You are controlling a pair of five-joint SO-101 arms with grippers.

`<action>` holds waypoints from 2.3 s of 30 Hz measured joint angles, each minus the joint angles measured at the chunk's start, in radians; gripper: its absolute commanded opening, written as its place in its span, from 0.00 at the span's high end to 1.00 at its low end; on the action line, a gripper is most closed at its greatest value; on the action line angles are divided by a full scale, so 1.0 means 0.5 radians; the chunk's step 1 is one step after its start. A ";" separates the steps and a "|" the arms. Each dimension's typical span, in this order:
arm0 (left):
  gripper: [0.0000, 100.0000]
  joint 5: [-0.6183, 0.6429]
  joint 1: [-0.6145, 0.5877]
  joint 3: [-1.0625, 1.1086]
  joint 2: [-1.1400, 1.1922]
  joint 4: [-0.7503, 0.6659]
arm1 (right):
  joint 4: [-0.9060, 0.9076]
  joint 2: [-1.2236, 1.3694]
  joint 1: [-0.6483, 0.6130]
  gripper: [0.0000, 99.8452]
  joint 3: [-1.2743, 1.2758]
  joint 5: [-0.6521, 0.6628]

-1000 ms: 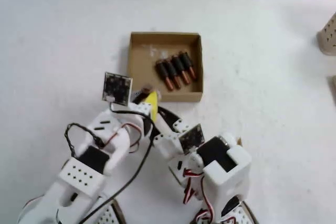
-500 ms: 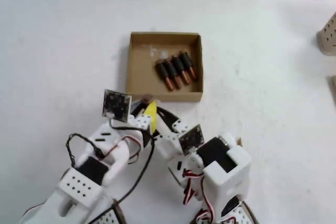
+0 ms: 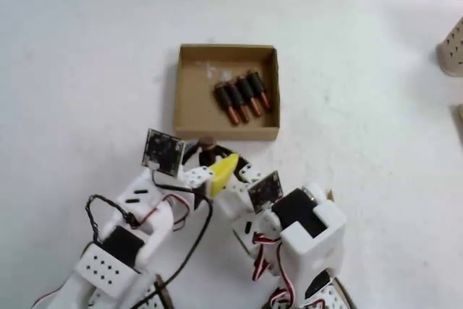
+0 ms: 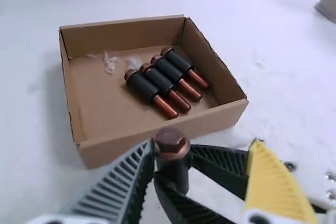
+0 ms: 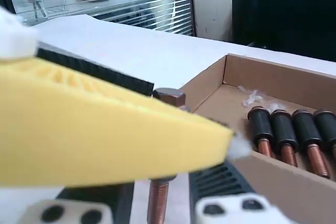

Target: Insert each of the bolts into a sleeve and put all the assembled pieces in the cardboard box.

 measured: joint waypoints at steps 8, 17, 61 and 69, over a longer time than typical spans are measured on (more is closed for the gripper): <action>0.77 0.000 0.000 -0.021 -0.356 0.123 | 0.000 0.000 -0.003 0.98 0.000 0.000; 0.98 -0.003 0.000 -0.325 -0.844 0.715 | 0.000 0.000 -0.003 0.98 0.000 0.000; 0.98 -0.546 -1.427 0.178 -0.881 1.102 | 0.000 -0.003 0.043 0.98 0.052 0.000; 0.98 -0.546 -1.427 0.178 -0.881 1.534 | 0.000 -0.117 0.117 0.98 0.083 0.000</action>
